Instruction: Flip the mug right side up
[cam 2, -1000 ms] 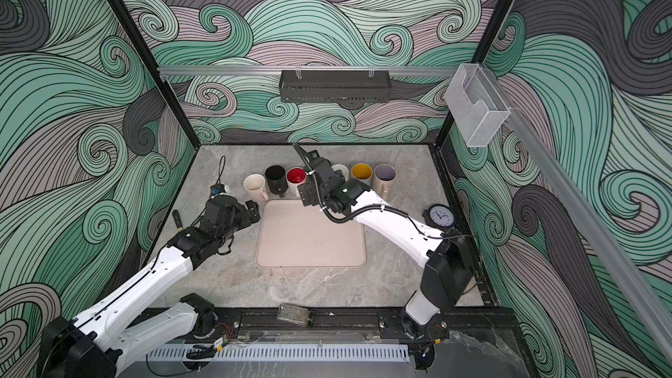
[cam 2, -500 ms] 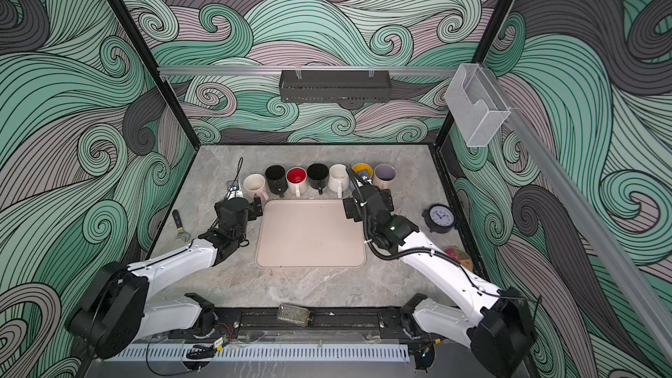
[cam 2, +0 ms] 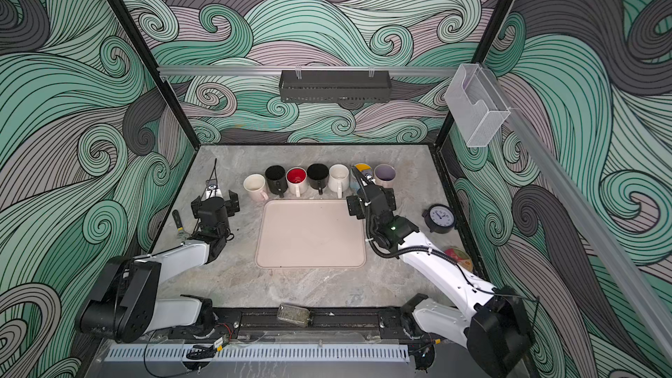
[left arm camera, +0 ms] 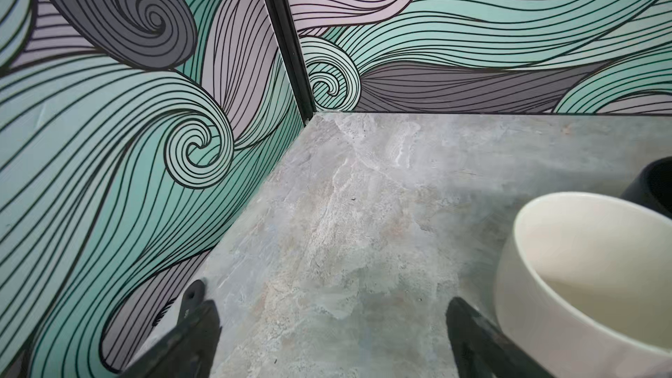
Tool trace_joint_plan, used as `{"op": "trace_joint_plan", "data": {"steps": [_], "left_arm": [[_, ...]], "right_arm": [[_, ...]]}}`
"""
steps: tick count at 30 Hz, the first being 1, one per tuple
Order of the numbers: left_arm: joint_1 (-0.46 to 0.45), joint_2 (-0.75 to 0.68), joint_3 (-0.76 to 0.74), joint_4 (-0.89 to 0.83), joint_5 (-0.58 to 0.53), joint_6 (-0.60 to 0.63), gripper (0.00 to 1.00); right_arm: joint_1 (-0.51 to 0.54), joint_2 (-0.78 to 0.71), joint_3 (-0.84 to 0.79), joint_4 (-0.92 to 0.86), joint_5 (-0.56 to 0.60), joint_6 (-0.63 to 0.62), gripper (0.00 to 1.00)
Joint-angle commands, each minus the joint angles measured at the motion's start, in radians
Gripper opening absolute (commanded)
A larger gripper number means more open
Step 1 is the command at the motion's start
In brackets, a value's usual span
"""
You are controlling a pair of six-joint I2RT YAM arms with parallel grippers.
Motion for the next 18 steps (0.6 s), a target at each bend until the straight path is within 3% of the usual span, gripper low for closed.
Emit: {"op": "trace_joint_plan", "data": {"steps": [1, 4, 6, 8, 10, 12, 17, 18], "left_arm": [[0.068, 0.114, -0.036, 0.121, 0.138, -0.071, 0.97], [0.093, 0.235, -0.052, 0.304, 0.214, -0.028, 0.99], [0.097, 0.228, -0.001, 0.196, 0.233, -0.030, 0.99], [0.122, 0.171, 0.074, -0.050, 0.301, -0.074, 0.99], [0.138, 0.207, 0.060, 0.034, 0.328, -0.053, 0.99], [0.139, 0.196, 0.071, -0.004, 0.332, -0.061, 0.99], [0.144, 0.183, 0.084, -0.049, 0.339, -0.076, 0.99], [0.144, 0.188, 0.079, -0.030, 0.336, -0.072, 0.99]], "right_arm": [[-0.040, 0.011, -0.038, 0.080, -0.052, -0.013, 1.00], [-0.074, 0.017, -0.087, 0.153, -0.049, -0.040, 1.00], [-0.099, 0.025, -0.106, 0.175, -0.028, -0.062, 1.00], [-0.125, 0.041, -0.122, 0.190, 0.013, -0.088, 1.00], [-0.144, 0.063, -0.146, 0.246, 0.072, -0.111, 1.00], [-0.186, 0.090, -0.179, 0.332, 0.083, -0.128, 1.00], [-0.291, 0.232, -0.336, 0.793, 0.006, -0.227, 1.00], [-0.310, 0.257, -0.343, 0.819, -0.017, -0.229, 1.00]]}}
